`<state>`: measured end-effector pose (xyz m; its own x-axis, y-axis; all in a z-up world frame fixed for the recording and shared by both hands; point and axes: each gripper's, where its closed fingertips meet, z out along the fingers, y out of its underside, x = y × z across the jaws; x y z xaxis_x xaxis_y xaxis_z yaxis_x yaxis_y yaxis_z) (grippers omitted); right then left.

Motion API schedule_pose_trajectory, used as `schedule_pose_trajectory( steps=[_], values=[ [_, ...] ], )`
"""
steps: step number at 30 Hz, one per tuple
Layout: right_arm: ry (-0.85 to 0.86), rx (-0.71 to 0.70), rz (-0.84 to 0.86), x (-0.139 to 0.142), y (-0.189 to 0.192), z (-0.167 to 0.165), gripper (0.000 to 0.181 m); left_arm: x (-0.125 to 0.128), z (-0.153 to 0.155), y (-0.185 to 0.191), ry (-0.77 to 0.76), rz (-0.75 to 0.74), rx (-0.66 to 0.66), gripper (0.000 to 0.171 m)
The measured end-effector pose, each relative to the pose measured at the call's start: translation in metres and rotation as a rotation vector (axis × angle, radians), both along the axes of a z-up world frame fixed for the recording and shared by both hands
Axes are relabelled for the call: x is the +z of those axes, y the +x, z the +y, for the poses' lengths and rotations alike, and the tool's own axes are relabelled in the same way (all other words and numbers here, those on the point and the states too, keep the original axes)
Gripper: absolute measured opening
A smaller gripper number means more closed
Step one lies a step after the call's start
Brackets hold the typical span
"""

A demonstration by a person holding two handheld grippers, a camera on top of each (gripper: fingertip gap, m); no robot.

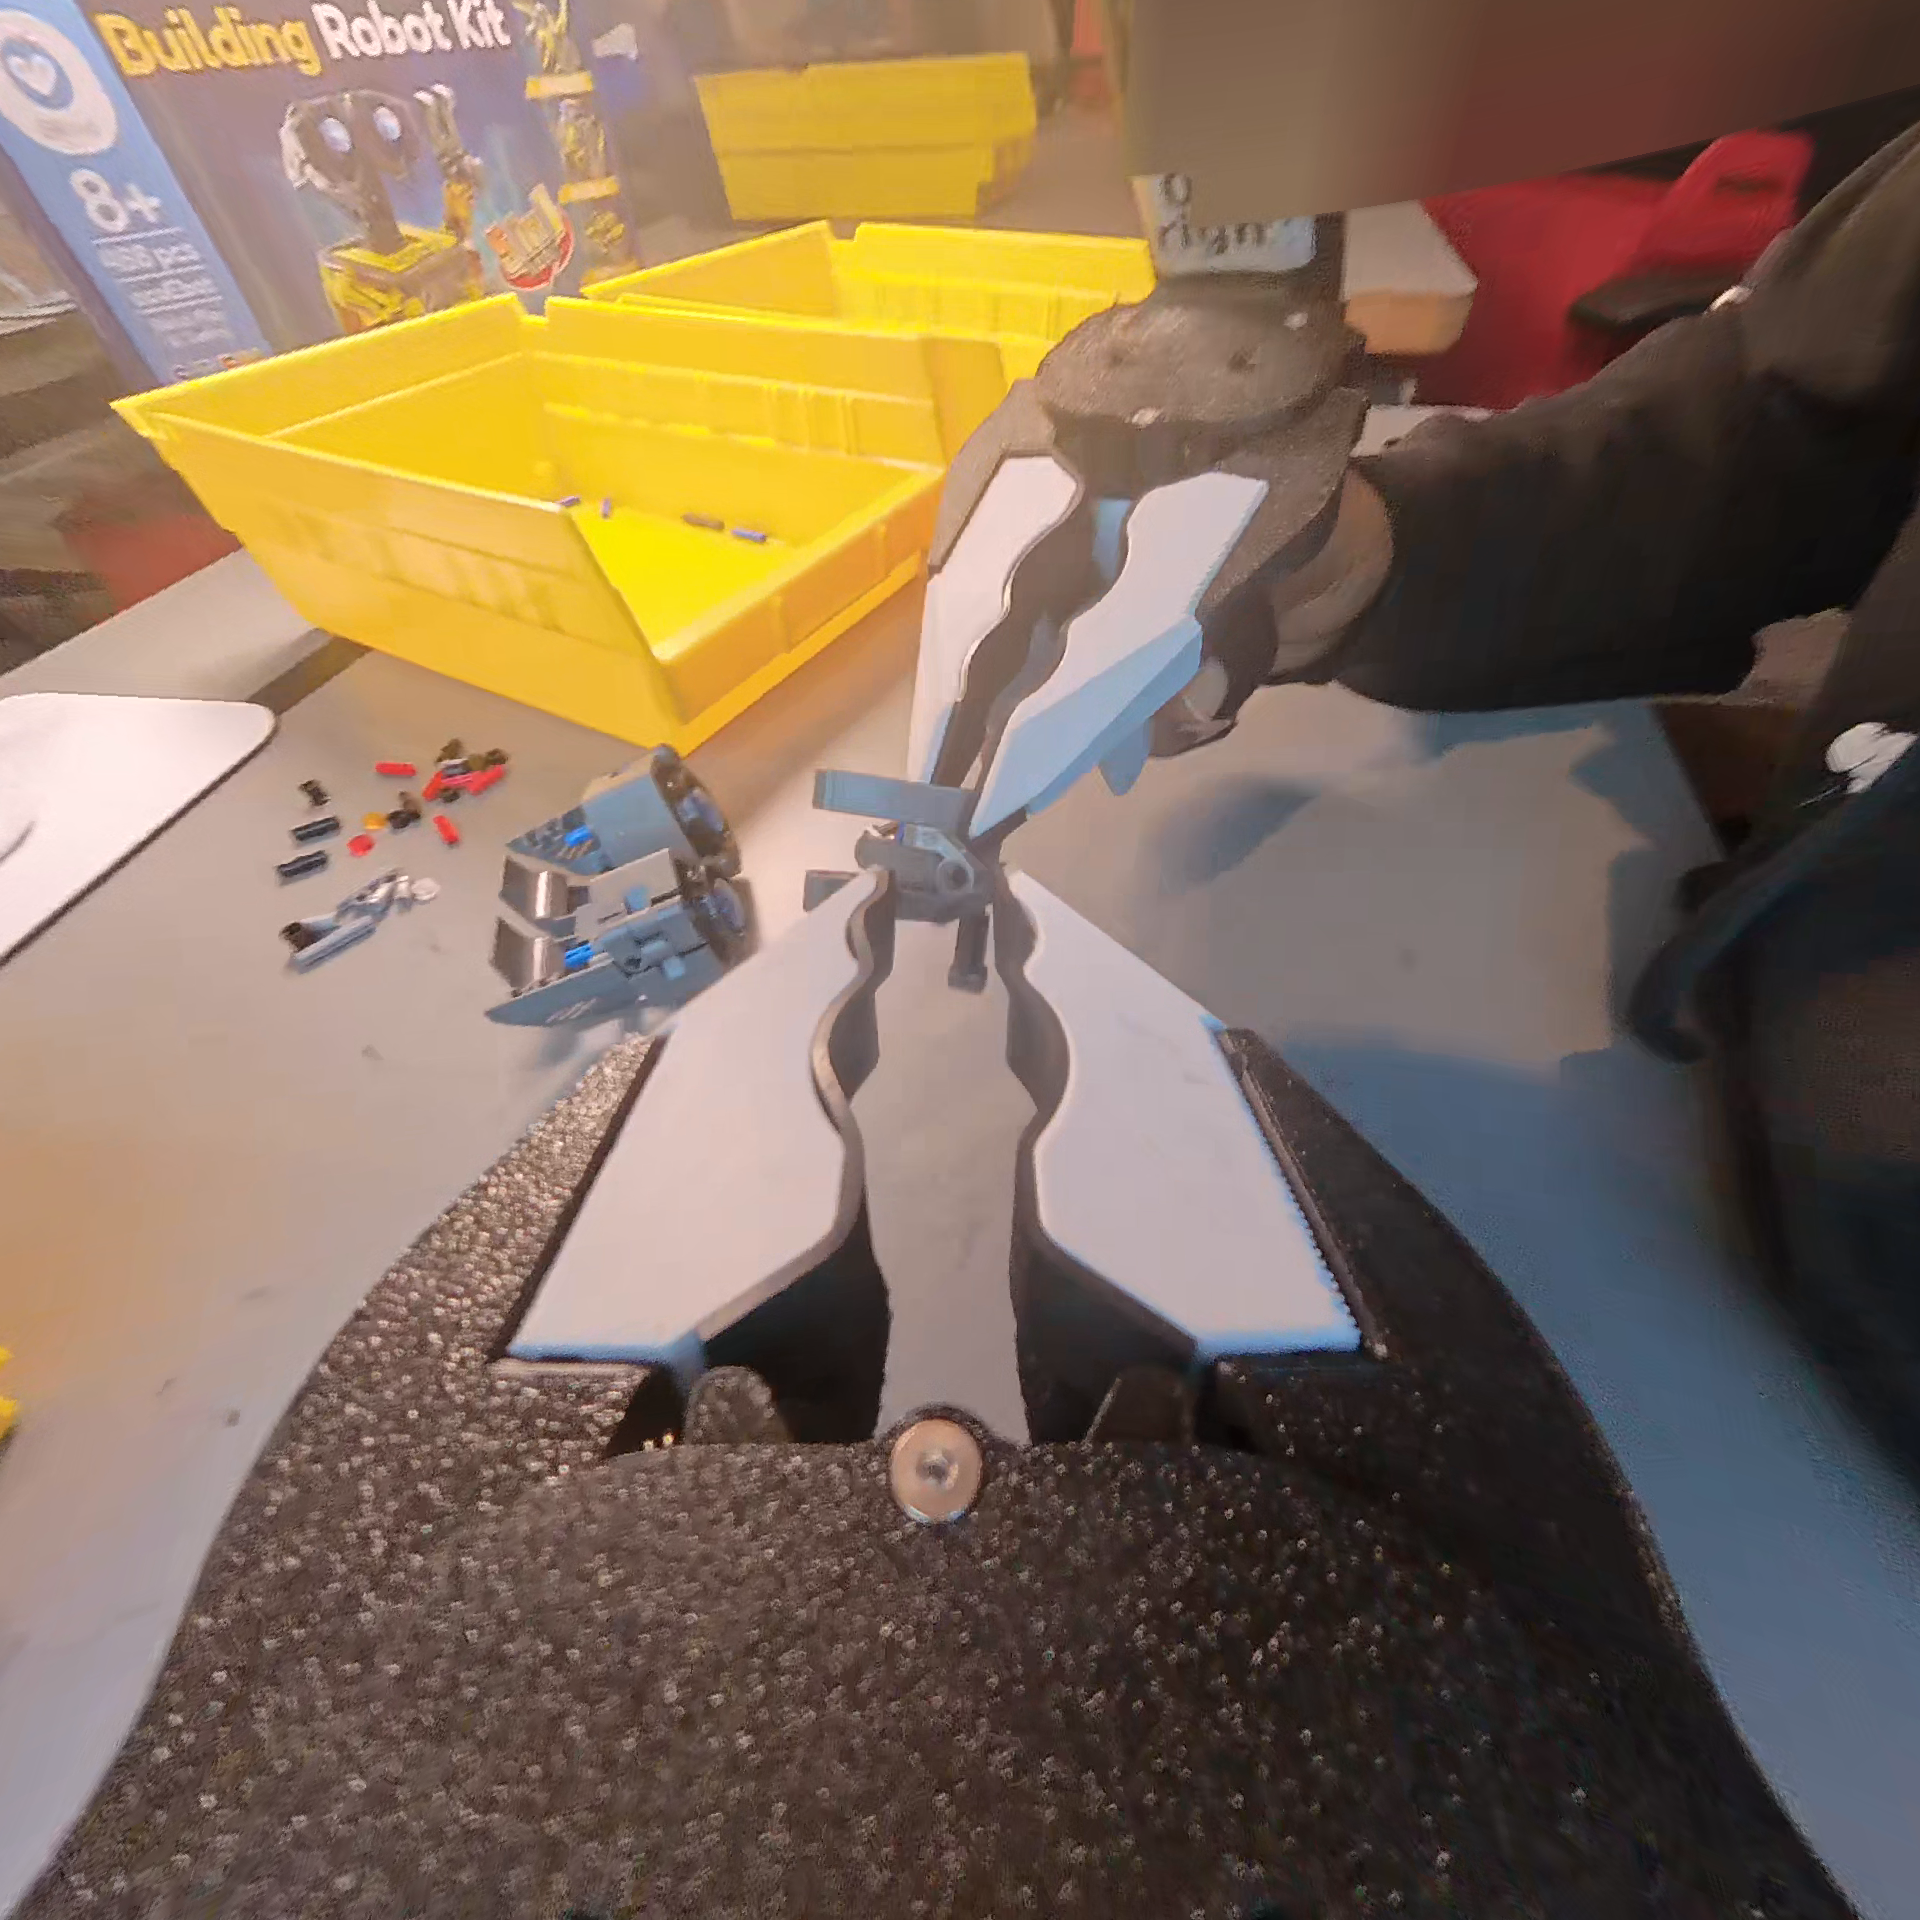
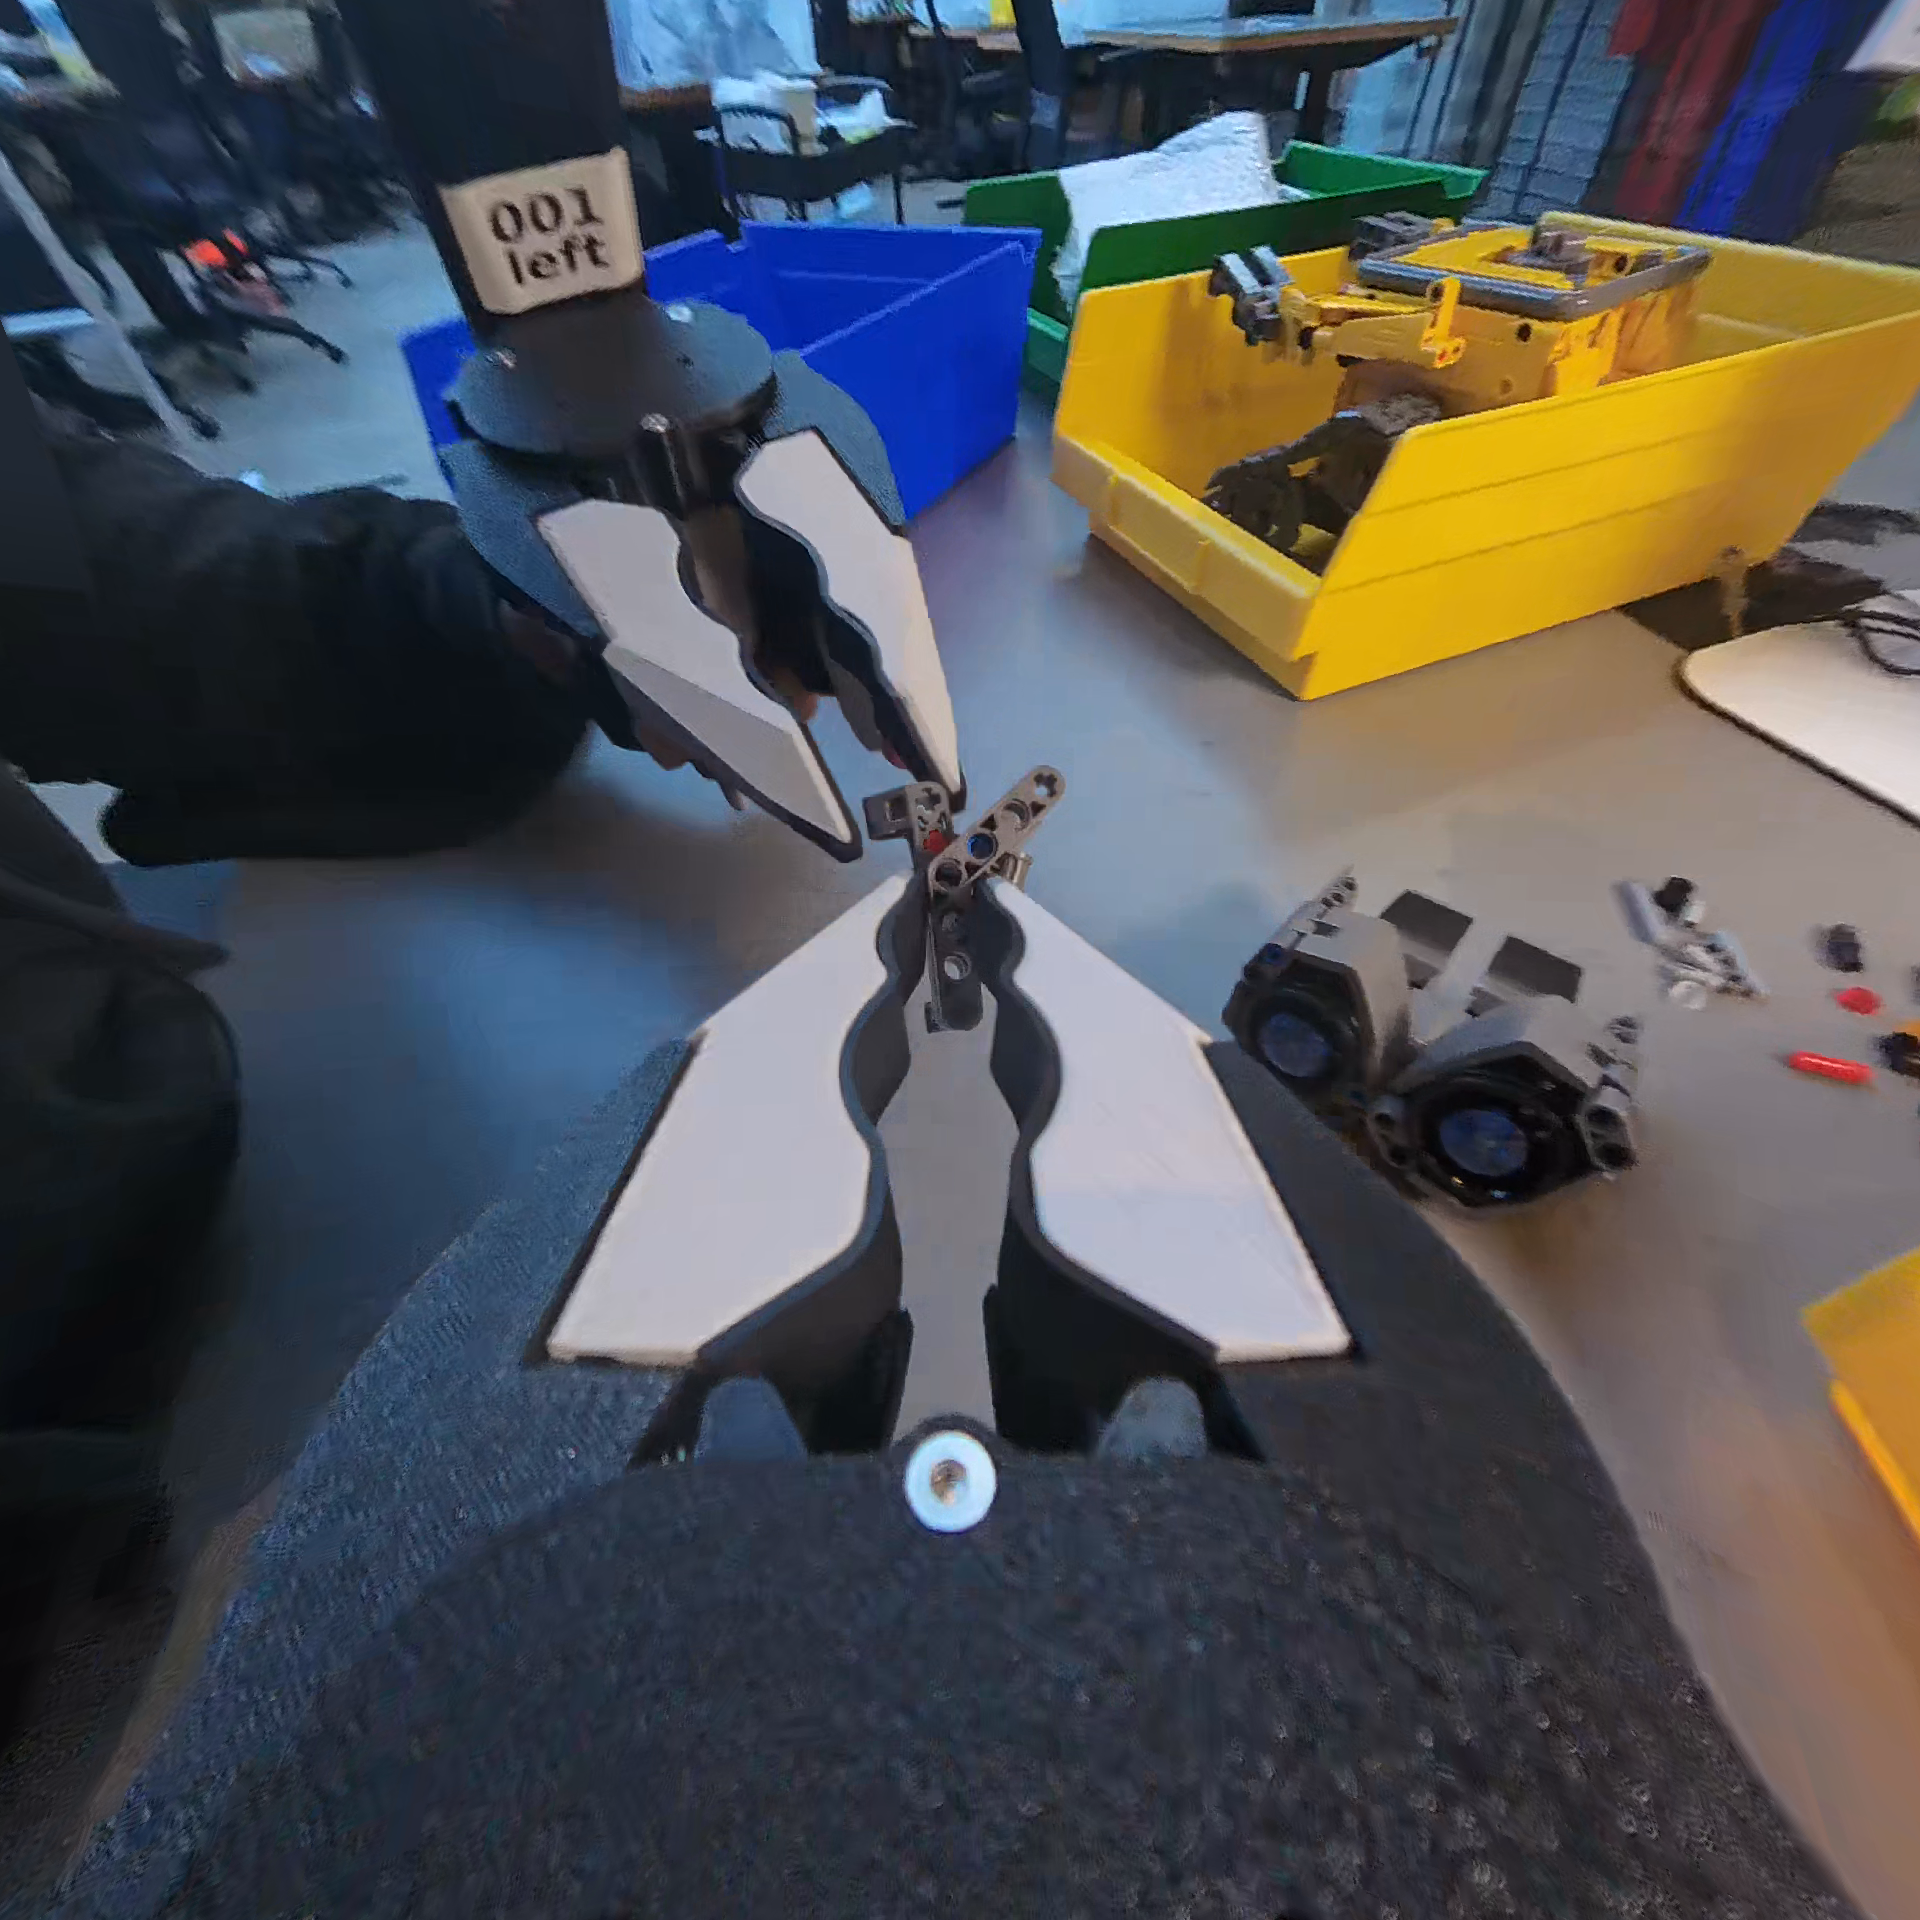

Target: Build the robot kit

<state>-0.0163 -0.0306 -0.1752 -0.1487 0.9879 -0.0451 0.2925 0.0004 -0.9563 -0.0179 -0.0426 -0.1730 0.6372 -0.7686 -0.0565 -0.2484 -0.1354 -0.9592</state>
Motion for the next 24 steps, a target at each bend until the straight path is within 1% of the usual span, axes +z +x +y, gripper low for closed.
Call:
schedule_pose_trajectory(
  steps=[2, 5, 6, 8, 10, 15, 19, 22, 24],
  values=[
    [0.069, -0.043, -0.028, -0.005, -0.001, 0.006, 0.007, -0.004, 0.003, -0.001, 0.006, 0.043, 0.031, 0.018],
    [0.181, -0.101, -0.068, -0.011, -0.002, 0.012, 0.007, -0.013, 0.009, -0.002, 0.016, 0.134, 0.094, 0.011],
    [0.206, -0.118, -0.081, -0.013, -0.003, 0.014, 0.007, -0.015, 0.012, -0.004, 0.032, 0.178, 0.124, 0.008],
    [0.254, -0.166, -0.108, -0.017, -0.004, 0.019, 0.006, -0.021, 0.018, -0.006, 0.046, 0.250, 0.173, 0.008],
    [0.283, -0.212, -0.128, -0.020, -0.006, 0.024, 0.006, -0.025, 0.023, -0.007, 0.050, 0.283, 0.218, 0.008],
    [0.258, -0.254, -0.129, -0.019, -0.006, 0.031, 0.007, -0.025, 0.030, -0.006, 0.026, 0.230, 0.281, 0.008],
    [0.237, -0.274, -0.124, -0.017, -0.002, 0.033, 0.007, -0.025, 0.031, -0.001, 0.031, 0.233, 0.308, 0.008],
    [0.205, -0.286, -0.116, -0.015, -0.001, 0.034, 0.007, -0.026, 0.030, 0.006, 0.037, 0.237, 0.302, 0.007],
    [0.186, -0.286, -0.113, -0.015, -0.001, 0.034, 0.007, -0.023, 0.032, 0.004, 0.059, 0.265, 0.330, 0.006]
  ],
)
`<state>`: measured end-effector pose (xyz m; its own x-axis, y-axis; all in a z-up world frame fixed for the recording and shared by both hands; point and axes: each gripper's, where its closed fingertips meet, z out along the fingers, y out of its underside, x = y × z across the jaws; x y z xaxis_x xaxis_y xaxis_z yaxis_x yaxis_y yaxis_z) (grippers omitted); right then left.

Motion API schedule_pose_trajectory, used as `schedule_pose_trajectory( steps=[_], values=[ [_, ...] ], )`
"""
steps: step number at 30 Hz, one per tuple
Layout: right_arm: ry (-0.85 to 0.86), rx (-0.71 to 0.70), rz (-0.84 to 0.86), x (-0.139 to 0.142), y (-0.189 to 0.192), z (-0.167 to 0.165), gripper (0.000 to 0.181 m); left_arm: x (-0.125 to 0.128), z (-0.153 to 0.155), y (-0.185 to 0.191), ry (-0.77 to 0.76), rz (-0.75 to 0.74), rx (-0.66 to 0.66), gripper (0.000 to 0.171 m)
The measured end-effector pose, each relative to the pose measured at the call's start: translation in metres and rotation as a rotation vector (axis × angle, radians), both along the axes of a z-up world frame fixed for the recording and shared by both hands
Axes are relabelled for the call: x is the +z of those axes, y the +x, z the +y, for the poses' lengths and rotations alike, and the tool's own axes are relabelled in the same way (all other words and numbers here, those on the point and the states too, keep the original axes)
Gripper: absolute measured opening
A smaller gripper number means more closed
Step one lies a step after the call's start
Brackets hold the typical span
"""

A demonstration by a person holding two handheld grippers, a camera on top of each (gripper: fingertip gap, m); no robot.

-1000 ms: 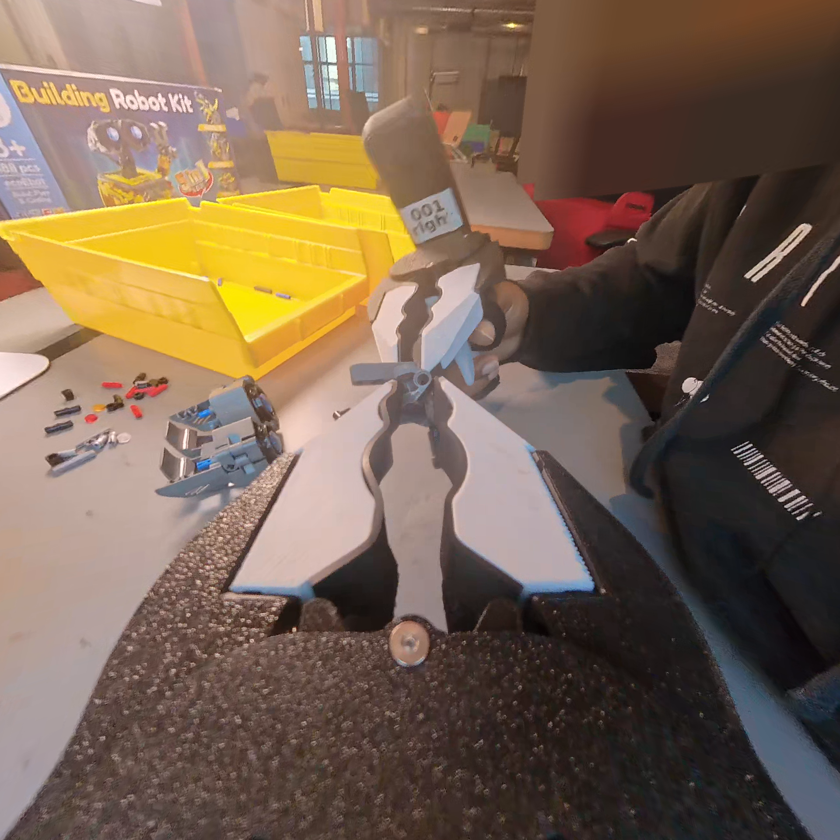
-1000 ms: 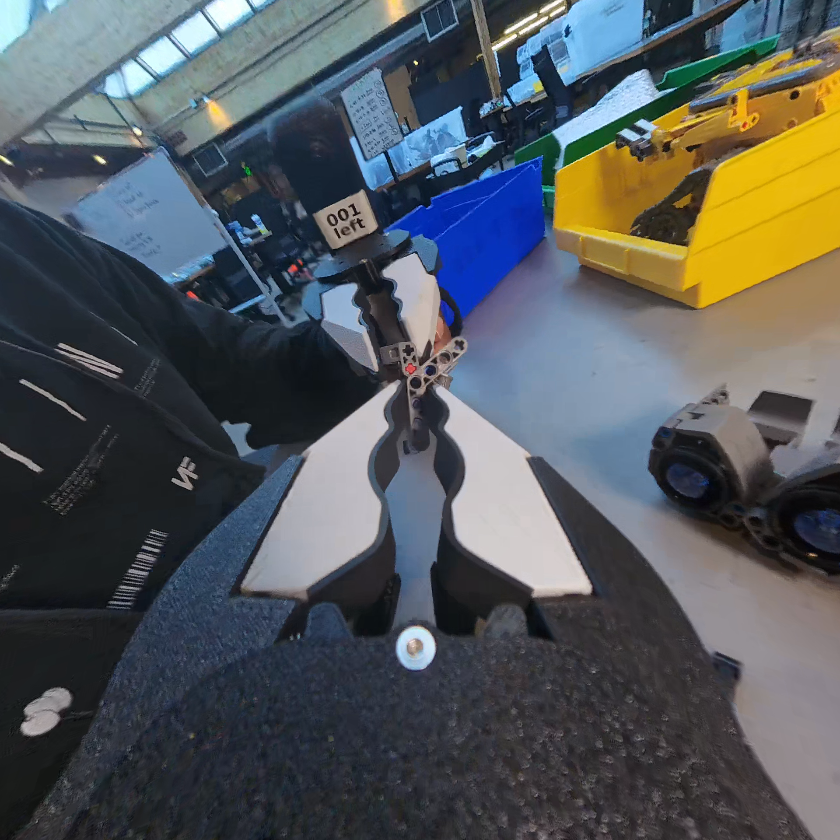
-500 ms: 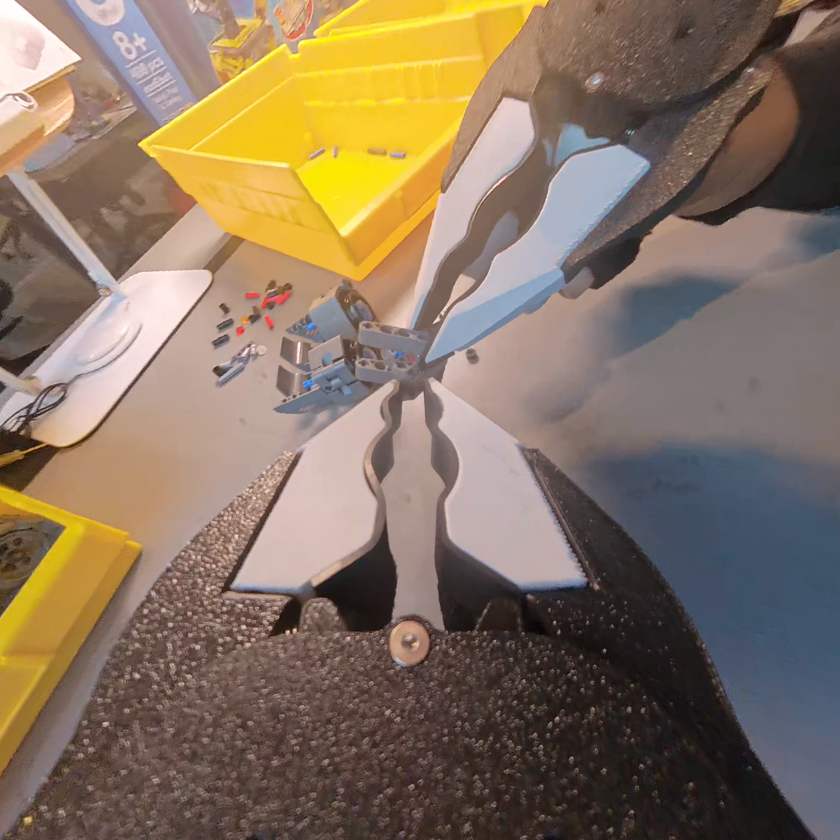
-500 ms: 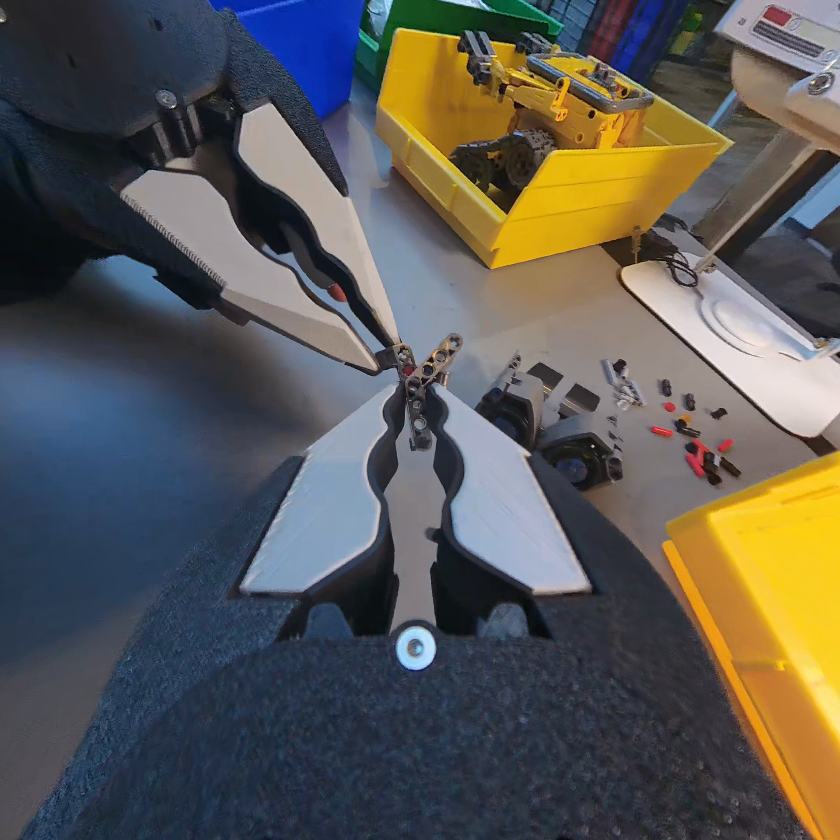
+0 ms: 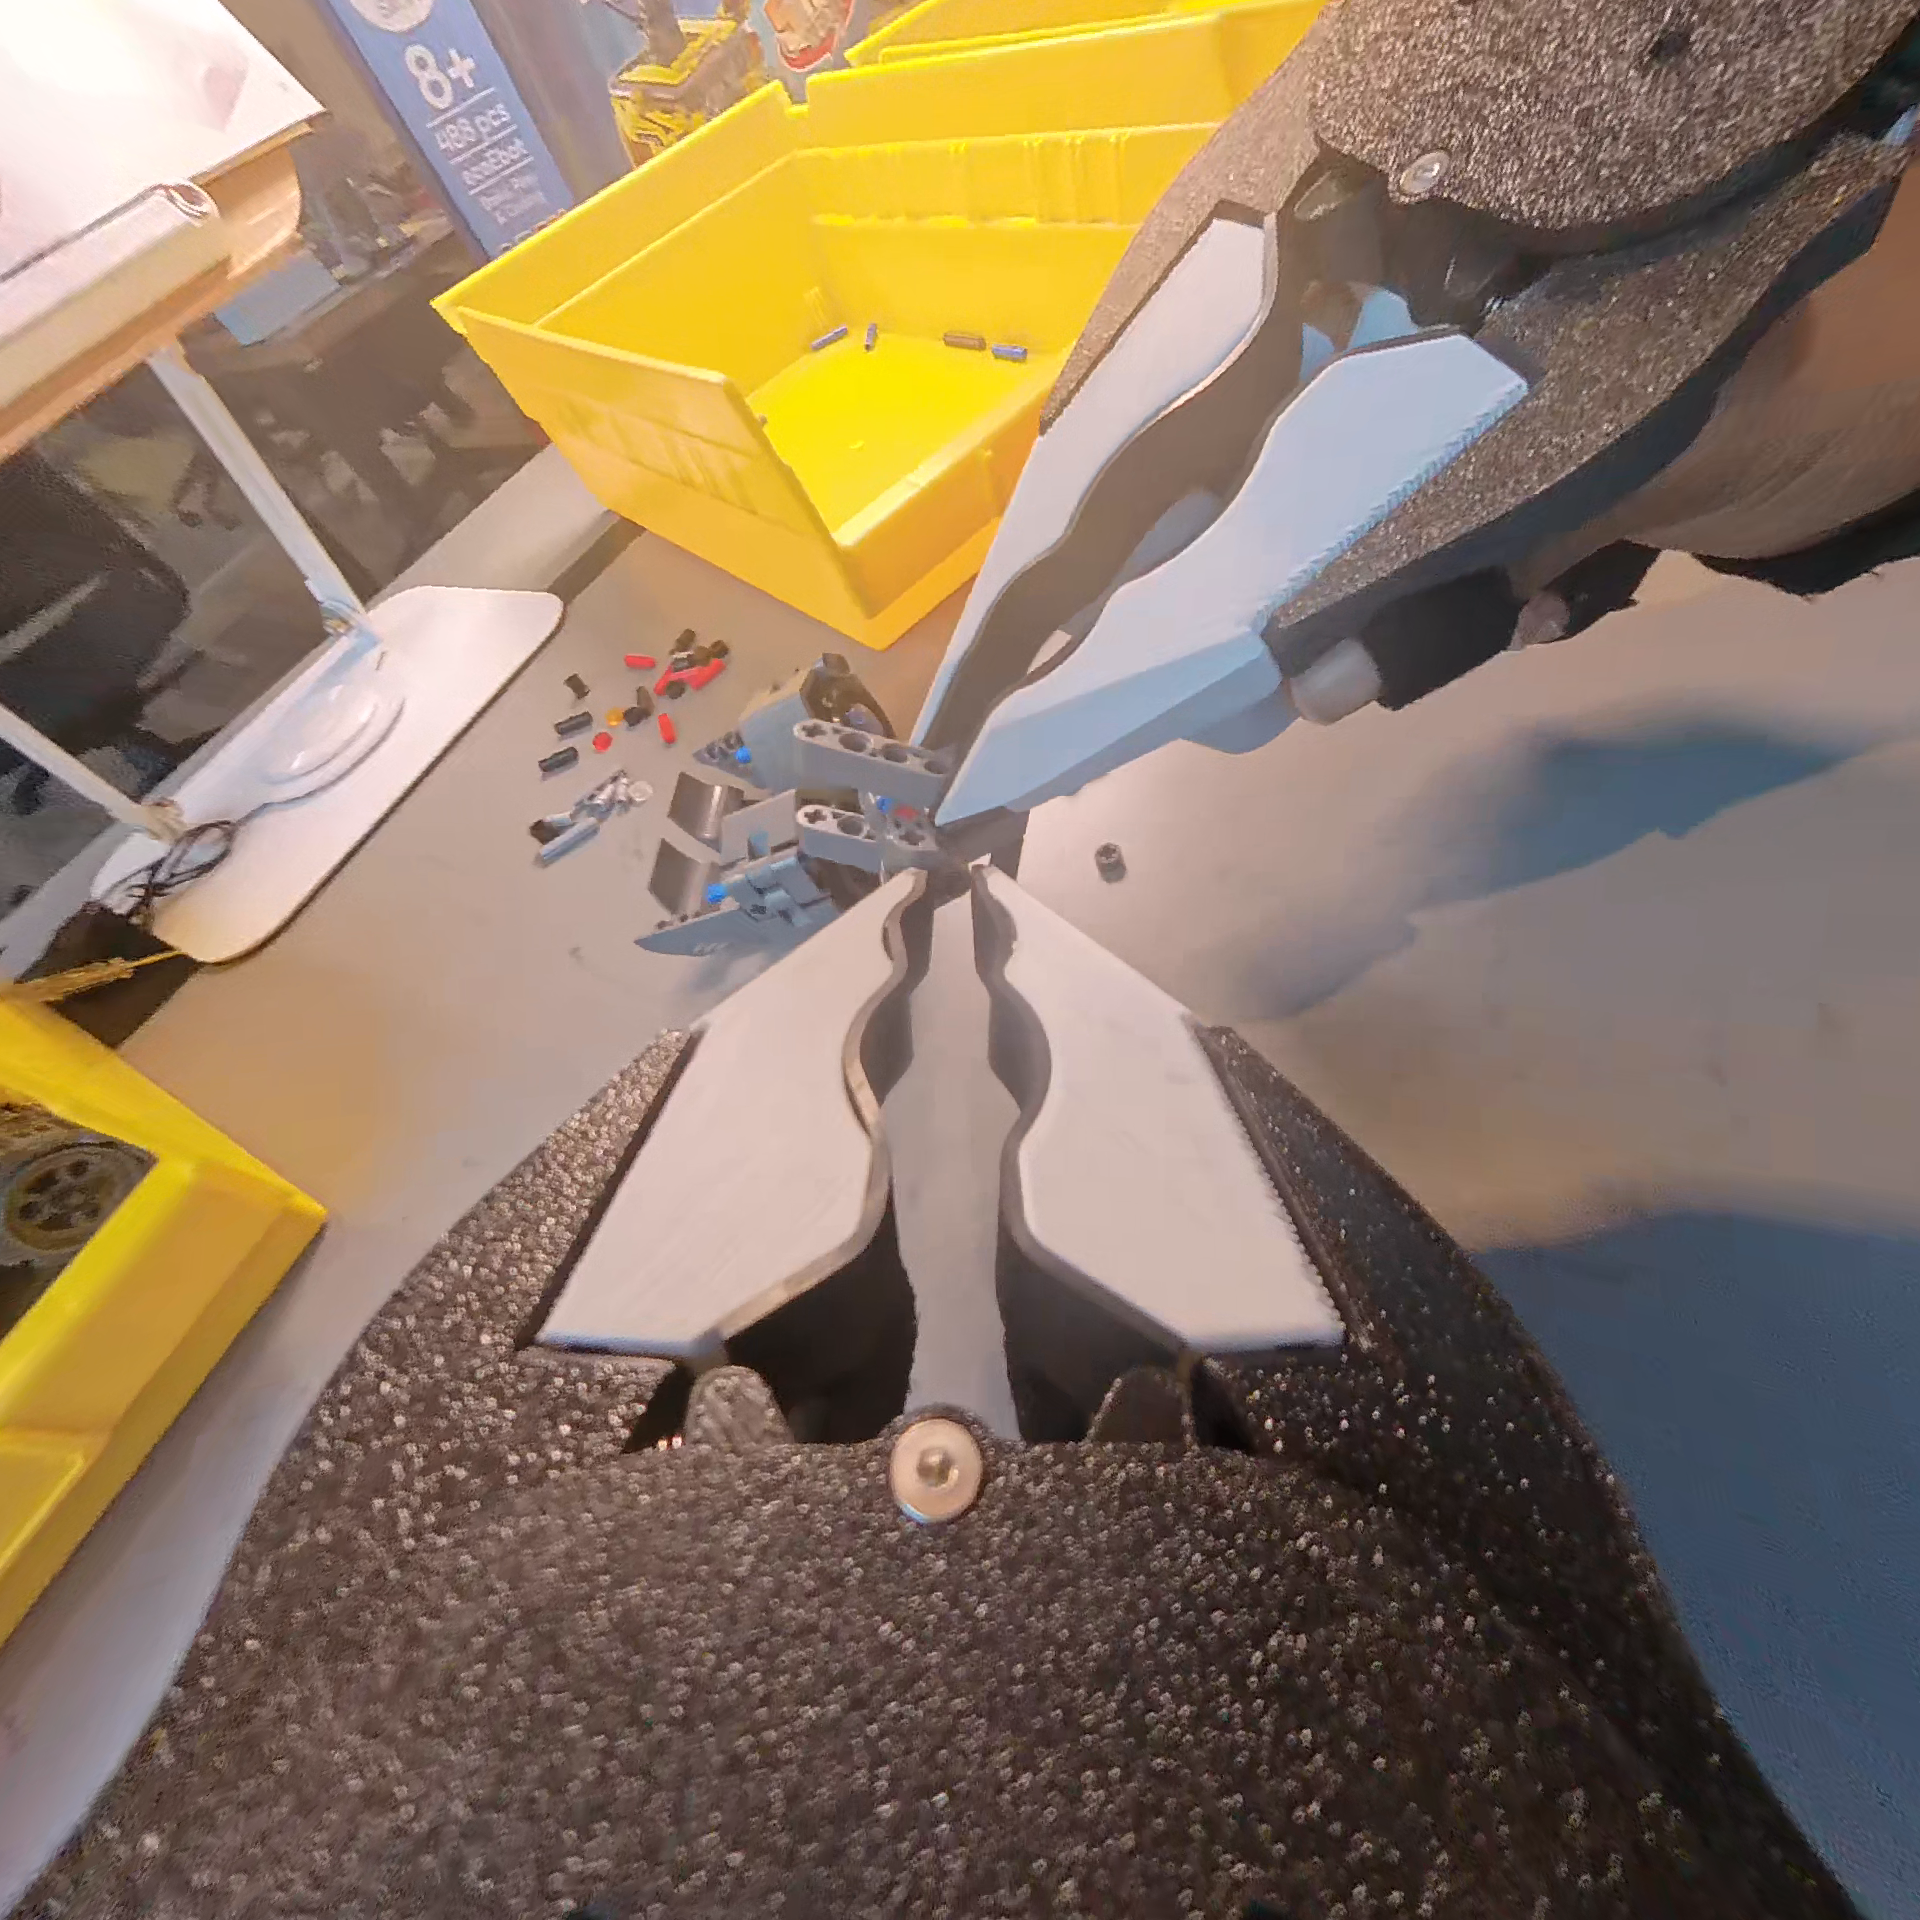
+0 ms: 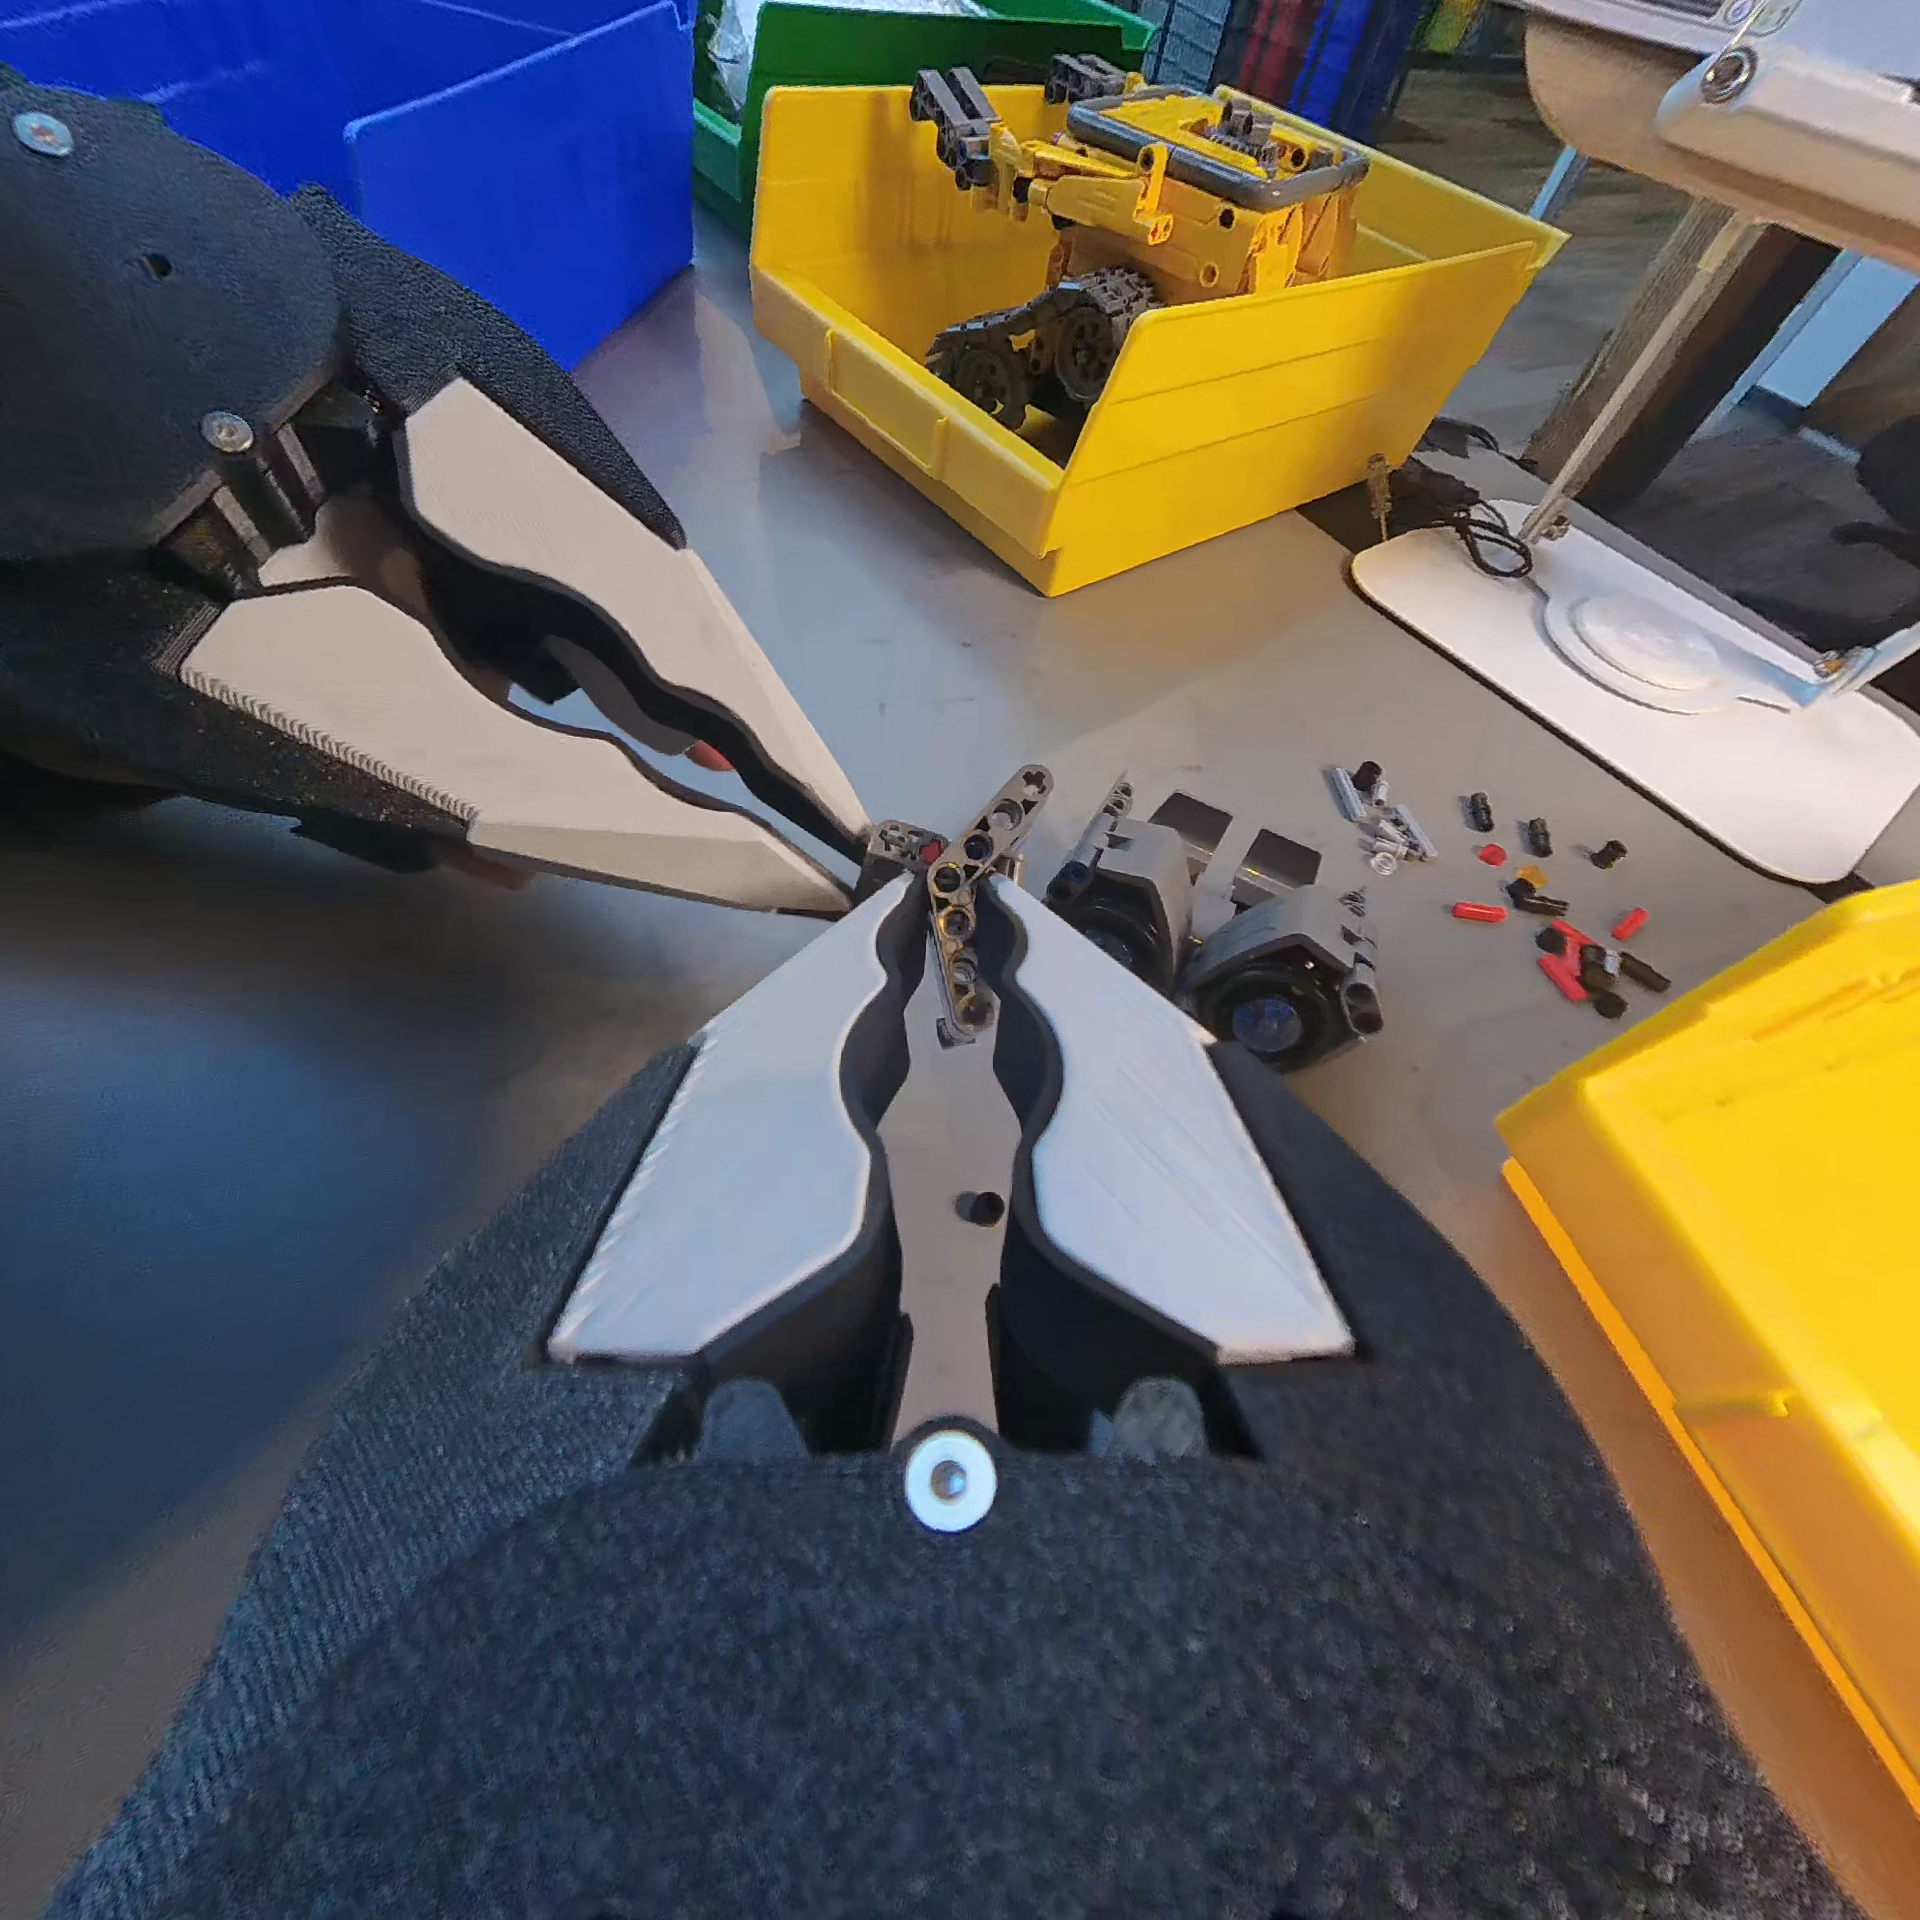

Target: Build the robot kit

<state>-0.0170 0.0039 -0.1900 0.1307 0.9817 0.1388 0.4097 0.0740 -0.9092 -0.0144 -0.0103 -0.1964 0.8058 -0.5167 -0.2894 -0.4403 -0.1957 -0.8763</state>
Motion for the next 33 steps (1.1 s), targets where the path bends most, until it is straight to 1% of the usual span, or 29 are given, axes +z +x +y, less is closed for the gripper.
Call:
schedule_pose_trajectory(
  steps=[2, 5, 7, 10, 13, 14, 15, 16, 18, 19, 21, 23, 25, 27, 28, 33],
  values=[
    [-0.002, -0.007, 0.015, 0.005, 0.000, 0.001, 0.007, 0.004, 0.001, 0.001, 0.007, -0.025, -0.007, 0.006],
    [-0.042, -0.003, 0.031, 0.004, 0.001, 0.001, 0.007, 0.004, 0.000, 0.002, 0.014, -0.042, -0.032, 0.007],
    [-0.036, -0.006, 0.040, 0.005, 0.001, 0.001, 0.007, 0.006, 0.001, 0.002, 0.028, -0.041, -0.029, 0.012],
    [0.019, -0.005, 0.040, 0.007, -0.001, 0.000, 0.007, 0.009, 0.002, -0.001, 0.034, -0.053, -0.019, 0.009],
    [0.116, 0.002, 0.054, 0.012, -0.002, -0.002, 0.008, 0.014, 0.000, -0.003, 0.017, -0.130, -0.036, 0.007],
    [0.143, 0.008, 0.066, 0.015, -0.002, -0.003, 0.008, 0.018, -0.002, -0.002, 0.011, -0.180, -0.062, 0.009],
    [0.167, 0.019, 0.087, 0.019, -0.002, -0.004, 0.007, 0.023, -0.004, -0.001, -0.002, -0.260, -0.095, 0.012],
    [0.192, 0.044, 0.109, 0.023, -0.001, -0.006, 0.007, 0.030, -0.006, -0.004, -0.026, -0.375, -0.112, 0.008],
    [0.309, 0.066, 0.149, 0.032, 0.002, -0.007, 0.007, 0.042, -0.004, -0.015, -0.093, -0.606, -0.114, 0.024],
    [0.362, 0.073, 0.158, 0.036, 0.003, -0.007, 0.007, 0.041, -0.003, -0.019, -0.140, -0.683, -0.119, 0.030],
    [0.411, 0.087, 0.181, 0.041, 0.002, -0.011, 0.006, 0.035, -0.004, -0.015, -0.248, -0.787, -0.158, 0.042],
    [0.455, 0.111, 0.173, 0.040, 0.000, -0.018, 0.007, 0.037, -0.008, -0.004, -0.302, -0.858, -0.220, 0.041],
    [0.518, 0.128, 0.158, 0.036, -0.002, -0.022, 0.007, 0.040, -0.011, 0.002, -0.303, -0.855, -0.246, 0.027],
    [0.568, 0.136, 0.147, 0.035, -0.002, -0.024, 0.007, 0.037, -0.011, 0.001, -0.299, -0.807, -0.238, 0.023],
    [0.562, 0.143, 0.147, 0.034, -0.002, -0.025, 0.007, 0.036, -0.012, 0.001, -0.303, -0.789, -0.236, 0.022],
    [0.341, 0.182, 0.158, 0.028, -0.002, -0.027, 0.010, 0.031, -0.013, -0.001, -0.296, -0.686, -0.203, 0.022]
  ],
)
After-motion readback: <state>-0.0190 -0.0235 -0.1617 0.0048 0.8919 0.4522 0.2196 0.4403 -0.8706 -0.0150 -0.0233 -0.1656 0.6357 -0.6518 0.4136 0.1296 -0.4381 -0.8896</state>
